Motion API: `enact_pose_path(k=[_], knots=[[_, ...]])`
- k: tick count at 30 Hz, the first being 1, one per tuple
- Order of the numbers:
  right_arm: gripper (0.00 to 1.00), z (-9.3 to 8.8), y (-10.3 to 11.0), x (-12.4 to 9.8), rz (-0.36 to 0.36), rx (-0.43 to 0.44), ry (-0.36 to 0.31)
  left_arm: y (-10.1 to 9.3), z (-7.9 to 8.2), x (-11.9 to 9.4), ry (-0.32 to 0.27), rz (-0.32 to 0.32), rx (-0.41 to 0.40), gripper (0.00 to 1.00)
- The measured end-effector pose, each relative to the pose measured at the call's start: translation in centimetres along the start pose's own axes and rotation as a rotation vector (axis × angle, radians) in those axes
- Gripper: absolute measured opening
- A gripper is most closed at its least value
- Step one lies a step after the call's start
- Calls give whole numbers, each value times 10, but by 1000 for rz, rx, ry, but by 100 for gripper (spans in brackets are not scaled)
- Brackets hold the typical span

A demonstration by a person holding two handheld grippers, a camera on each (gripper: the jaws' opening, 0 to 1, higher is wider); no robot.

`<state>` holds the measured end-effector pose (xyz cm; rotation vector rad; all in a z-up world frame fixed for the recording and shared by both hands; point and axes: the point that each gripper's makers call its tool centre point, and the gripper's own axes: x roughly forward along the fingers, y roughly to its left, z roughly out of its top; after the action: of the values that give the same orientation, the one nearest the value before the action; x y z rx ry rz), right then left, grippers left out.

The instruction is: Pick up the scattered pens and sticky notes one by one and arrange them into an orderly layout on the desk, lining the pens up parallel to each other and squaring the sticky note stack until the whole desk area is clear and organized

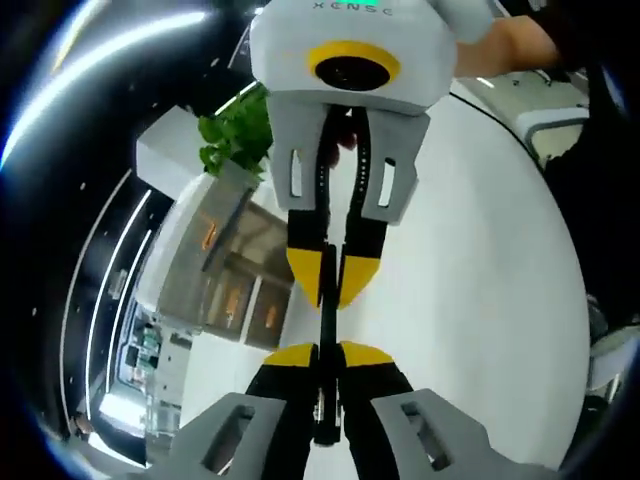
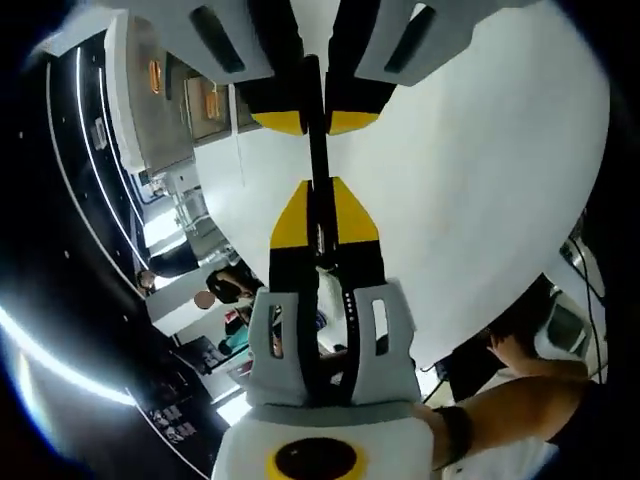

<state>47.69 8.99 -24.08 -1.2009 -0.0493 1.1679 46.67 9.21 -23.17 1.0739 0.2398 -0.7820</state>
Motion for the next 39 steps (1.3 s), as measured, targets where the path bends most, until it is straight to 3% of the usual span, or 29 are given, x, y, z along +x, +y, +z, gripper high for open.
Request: enact_pose_path(k=[12, 20, 25, 30, 34, 39], knots=[[8, 1, -14, -23, -45, -1, -6, 16, 25, -8, -18, 33, 21, 8], [8, -4, -36, -33, -66, 7, 13, 28, 36, -6, -47, 65, 24, 9], [8, -11, -42, -36, -56, 23, 62, 35, 44, 0, -37, 73, 73, 9], [8, -24, -54, -48, -51, 62, 115, 54, 58, 10, -46, 76, 102, 9], [8, -32, -63, -54, -59, 65, 125, 61, 67, 12, -46, 89, 125, 10], [8, -39, -65, -61, -64, 63, 165, 52, 80, 19, -53, 120, 137, 10]])
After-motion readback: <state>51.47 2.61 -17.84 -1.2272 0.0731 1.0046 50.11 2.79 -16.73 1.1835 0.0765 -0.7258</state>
